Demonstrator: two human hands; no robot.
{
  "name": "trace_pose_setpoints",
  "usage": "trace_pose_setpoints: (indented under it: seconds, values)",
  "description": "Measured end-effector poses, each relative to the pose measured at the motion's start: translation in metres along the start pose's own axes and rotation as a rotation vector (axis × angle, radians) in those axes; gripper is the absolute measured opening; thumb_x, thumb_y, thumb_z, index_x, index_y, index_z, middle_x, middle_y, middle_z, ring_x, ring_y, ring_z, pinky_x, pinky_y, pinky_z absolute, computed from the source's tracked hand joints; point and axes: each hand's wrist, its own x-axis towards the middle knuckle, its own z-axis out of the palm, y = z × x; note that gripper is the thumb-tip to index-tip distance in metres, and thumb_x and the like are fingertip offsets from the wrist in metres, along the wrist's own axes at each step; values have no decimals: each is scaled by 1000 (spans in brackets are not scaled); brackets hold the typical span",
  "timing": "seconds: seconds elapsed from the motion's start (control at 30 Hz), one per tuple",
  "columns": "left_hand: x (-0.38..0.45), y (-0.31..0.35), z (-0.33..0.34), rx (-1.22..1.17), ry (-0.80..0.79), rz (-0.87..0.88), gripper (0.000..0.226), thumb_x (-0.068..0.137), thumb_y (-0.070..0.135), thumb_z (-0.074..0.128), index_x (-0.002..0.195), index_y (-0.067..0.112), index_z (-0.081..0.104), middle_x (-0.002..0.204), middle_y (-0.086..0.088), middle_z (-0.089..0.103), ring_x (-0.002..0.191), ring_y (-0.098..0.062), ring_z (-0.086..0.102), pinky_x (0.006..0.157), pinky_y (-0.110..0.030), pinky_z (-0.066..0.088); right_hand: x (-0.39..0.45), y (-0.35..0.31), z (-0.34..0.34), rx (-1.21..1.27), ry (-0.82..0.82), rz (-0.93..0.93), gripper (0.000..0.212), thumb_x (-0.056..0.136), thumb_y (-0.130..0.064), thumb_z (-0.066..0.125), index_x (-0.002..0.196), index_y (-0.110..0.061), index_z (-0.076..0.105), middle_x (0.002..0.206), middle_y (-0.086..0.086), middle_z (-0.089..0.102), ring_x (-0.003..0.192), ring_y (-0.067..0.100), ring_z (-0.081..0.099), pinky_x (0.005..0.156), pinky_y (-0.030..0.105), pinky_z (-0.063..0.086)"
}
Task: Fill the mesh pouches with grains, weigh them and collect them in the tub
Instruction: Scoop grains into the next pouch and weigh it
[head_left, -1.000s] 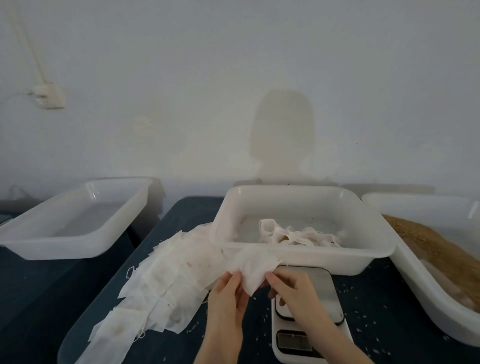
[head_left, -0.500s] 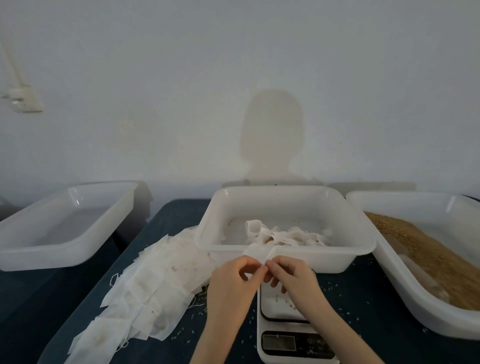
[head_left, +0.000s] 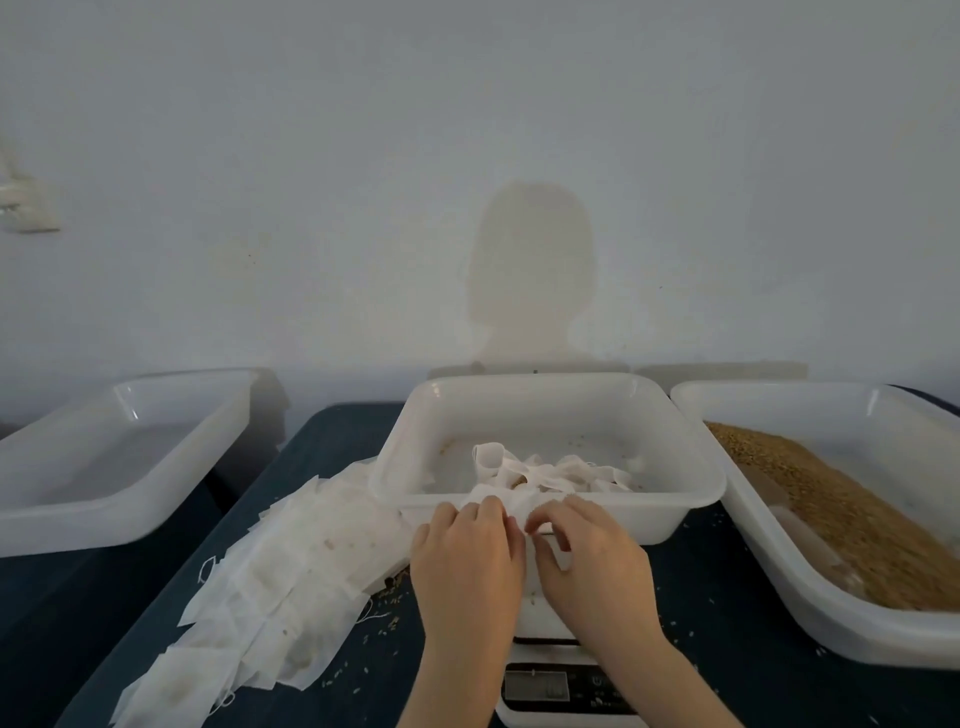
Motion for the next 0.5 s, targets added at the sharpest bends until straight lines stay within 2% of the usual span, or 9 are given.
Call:
trace_pose_setpoints:
  seconds: [0.07, 0.1, 0.17, 0.2, 0.27, 0.33, 0.43, 0.5]
  values:
    - [1, 4, -3, 20, 17, 30, 31, 55, 20, 88, 53, 17, 57, 45, 5, 50, 45, -15, 47, 42, -28, 41, 1, 4, 0, 62, -71, -2, 12, 85, -23, 67, 88, -35, 69, 68, -22, 53, 57, -4, 45, 53, 6, 33]
    - [2, 6, -4, 26, 26, 43, 32, 55, 19, 88, 53, 17, 56, 44, 5, 49, 44, -14, 46, 42, -27, 39, 2, 7, 1, 92, -143, 29, 12, 89, -28, 60, 85, -35, 69, 64, -19, 55, 56, 0, 48, 53, 11, 38]
    - [2, 10, -4, 33, 42, 57, 32, 57, 20, 87, 53, 17, 55, 44, 6, 48, 45, -13, 45, 43, -26, 36, 4, 12, 2, 102, -235, 74, 27, 94, -30, 50, 72, -23, 64, 61, -6, 57, 58, 11, 51, 56, 28, 47]
    - [2, 11, -4, 35, 44, 59, 32, 57, 20, 86, 53, 17, 54, 44, 6, 48, 45, -14, 45, 43, -27, 37, 5, 14, 1, 141, -253, 99, 33, 95, -31, 47, 67, -19, 59, 60, -3, 57, 57, 13, 49, 56, 31, 46]
    - [2, 15, -3, 30, 32, 58, 32, 58, 20, 86, 53, 17, 55, 45, 6, 49, 46, -14, 46, 43, -28, 38, 9, 16, 0, 212, -269, 133, 40, 97, -32, 44, 60, -22, 52, 56, -4, 52, 52, 7, 44, 50, 23, 37]
    - [1, 18, -2, 23, 13, 57, 31, 58, 20, 86, 54, 18, 56, 45, 7, 50, 45, -14, 46, 42, -27, 40, 13, 19, -1, 133, -293, 114, 40, 97, -32, 45, 58, -28, 50, 53, -9, 49, 50, 4, 44, 48, 17, 33]
    - [2, 20, -2, 52, -9, 73, 32, 53, 21, 88, 51, 18, 56, 42, 7, 48, 44, -12, 44, 42, -26, 39, 18, 21, -3, -161, -383, 47, 27, 95, -34, 46, 80, -31, 68, 66, -11, 61, 56, 5, 52, 49, 13, 32]
    - [2, 21, -2, 98, -32, 89, 36, 50, 22, 89, 48, 18, 53, 40, 6, 45, 43, -12, 43, 42, -26, 36, 21, 20, -4, -243, -440, 36, 21, 93, -27, 49, 93, -34, 69, 74, -11, 61, 64, 6, 53, 55, 17, 36]
